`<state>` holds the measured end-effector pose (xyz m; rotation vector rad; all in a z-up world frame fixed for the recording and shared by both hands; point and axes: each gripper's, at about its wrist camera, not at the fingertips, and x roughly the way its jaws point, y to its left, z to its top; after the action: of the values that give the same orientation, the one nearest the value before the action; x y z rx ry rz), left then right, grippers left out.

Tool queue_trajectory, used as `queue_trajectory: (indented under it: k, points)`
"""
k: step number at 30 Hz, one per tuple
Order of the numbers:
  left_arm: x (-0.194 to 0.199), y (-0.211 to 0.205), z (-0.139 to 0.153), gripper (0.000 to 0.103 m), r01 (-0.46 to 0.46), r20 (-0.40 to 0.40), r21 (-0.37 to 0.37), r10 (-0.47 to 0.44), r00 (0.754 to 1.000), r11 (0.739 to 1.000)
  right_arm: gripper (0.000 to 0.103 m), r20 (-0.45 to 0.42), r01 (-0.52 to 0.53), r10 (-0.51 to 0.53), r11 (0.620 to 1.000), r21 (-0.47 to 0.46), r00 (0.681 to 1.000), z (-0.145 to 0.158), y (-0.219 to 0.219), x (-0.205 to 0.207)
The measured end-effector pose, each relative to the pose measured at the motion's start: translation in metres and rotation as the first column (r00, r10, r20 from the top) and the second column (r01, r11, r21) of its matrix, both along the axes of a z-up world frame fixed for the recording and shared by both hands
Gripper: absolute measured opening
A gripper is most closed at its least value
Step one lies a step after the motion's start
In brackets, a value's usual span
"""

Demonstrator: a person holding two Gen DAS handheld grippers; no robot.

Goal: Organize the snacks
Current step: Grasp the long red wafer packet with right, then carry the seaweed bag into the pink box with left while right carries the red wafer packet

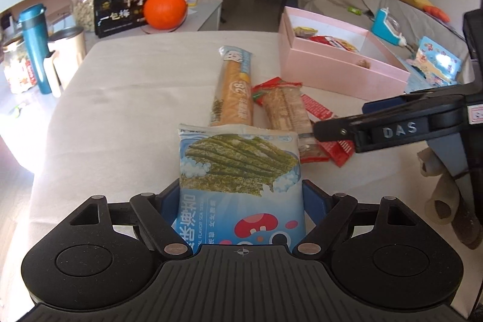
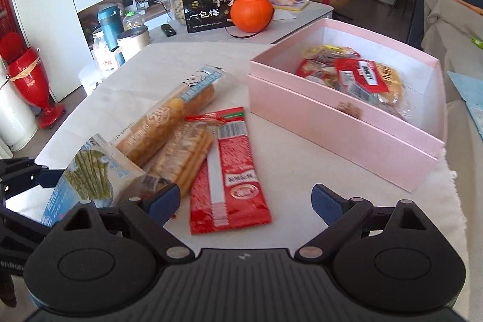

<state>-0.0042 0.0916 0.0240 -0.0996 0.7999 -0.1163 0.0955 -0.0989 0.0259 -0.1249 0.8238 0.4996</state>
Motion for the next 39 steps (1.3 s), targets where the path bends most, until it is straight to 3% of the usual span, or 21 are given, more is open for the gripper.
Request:
queue_trajectory:
  k: [6, 10, 13, 19, 24, 29, 33, 34, 35, 39]
  points:
    - [-0.013, 0.021, -0.002, 0.085, -0.032, -0.013, -0.034, 0.032, 0.999, 0.999, 0.082, -0.005, 0.013, -0.013, 0.999, -0.047, 1.000, -0.019, 0.038, 0.026]
    - [-0.015, 0.023, -0.001, 0.085, -0.029, -0.008, -0.064, 0.028, 1.000, 0.998, 0.057, 0.011, -0.083, 0.085, 0.991, -0.102, 0.996, -0.014, 0.033, 0.007]
    - [-0.012, 0.014, 0.000, 0.085, 0.012, -0.006, -0.116, -0.013, 1.000, 0.993, 0.056, -0.003, -0.099, 0.099, 0.986, -0.132, 0.995, -0.011, 0.011, -0.011]
    - [-0.001, -0.027, -0.003, 0.085, 0.150, -0.005, -0.135, -0.152, 0.988, 0.979, 0.057, -0.039, -0.041, 0.034, 0.985, -0.166, 0.999, -0.007, -0.050, -0.042]
    - [0.012, -0.051, -0.005, 0.085, 0.195, -0.011, -0.091, -0.197, 0.980, 0.977, 0.060, -0.057, -0.001, -0.008, 0.988, -0.157, 0.998, -0.008, -0.069, -0.043]
    - [0.019, -0.055, -0.006, 0.086, 0.195, -0.029, -0.061, -0.197, 0.980, 0.979, 0.071, -0.026, 0.036, -0.039, 0.992, -0.122, 0.999, -0.014, -0.069, -0.034]
    - [0.023, -0.063, -0.005, 0.086, 0.207, -0.042, -0.035, -0.208, 0.977, 0.978, 0.071, -0.016, 0.031, -0.033, 0.994, -0.102, 0.999, -0.015, -0.066, -0.023]
    - [0.024, -0.064, -0.005, 0.086, 0.211, -0.043, -0.032, -0.212, 0.976, 0.977, 0.065, -0.019, 0.021, -0.022, 0.995, -0.098, 1.000, -0.014, -0.066, -0.021]
    - [0.026, -0.066, -0.005, 0.086, 0.217, -0.044, -0.032, -0.219, 0.975, 0.976, 0.052, -0.022, 0.002, -0.005, 0.995, -0.096, 1.000, -0.012, -0.065, -0.021]
    - [0.030, -0.075, -0.002, 0.085, 0.258, -0.041, -0.052, -0.260, 0.965, 0.965, 0.047, -0.008, -0.005, 0.004, 0.993, -0.118, 1.000, 0.003, -0.075, -0.025]
